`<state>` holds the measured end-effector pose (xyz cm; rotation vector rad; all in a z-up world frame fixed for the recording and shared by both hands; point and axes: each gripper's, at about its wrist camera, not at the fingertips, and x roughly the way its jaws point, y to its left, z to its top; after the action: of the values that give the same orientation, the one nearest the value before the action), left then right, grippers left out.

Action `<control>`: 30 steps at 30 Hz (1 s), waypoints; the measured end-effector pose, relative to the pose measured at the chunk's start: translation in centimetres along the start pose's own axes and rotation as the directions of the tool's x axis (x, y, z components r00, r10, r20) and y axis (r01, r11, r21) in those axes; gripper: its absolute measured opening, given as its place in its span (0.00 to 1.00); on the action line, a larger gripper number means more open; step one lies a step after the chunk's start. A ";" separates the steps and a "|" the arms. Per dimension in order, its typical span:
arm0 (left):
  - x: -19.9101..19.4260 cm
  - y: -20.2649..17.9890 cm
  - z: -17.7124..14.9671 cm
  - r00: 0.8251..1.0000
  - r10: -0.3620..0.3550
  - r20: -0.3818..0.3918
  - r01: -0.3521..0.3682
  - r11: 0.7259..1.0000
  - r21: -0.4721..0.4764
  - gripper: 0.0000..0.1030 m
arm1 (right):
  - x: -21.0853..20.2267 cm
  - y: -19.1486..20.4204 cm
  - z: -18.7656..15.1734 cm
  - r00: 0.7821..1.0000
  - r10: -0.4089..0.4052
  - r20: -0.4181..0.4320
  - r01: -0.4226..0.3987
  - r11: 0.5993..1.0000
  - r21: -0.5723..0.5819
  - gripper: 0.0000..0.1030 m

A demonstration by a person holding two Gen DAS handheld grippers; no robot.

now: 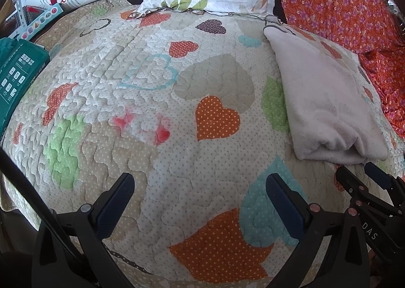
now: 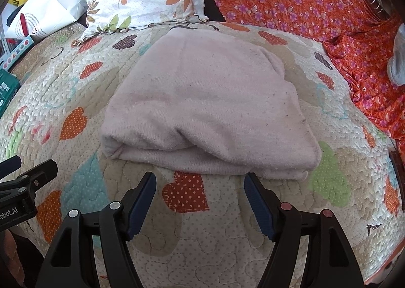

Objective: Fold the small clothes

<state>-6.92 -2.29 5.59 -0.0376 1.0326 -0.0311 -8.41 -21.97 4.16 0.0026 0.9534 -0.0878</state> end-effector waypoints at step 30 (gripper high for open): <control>0.4 0.1 -0.1 1.000 -0.006 -0.012 0.006 1.000 0.005 1.00 | 0.0 -0.5 0.1 1.000 -0.020 -0.001 0.020 1.000 0.015 0.75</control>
<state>-6.83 -2.22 5.20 -0.0354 1.0449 -0.0392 -8.32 -22.51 4.22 0.0071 0.9541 -0.1134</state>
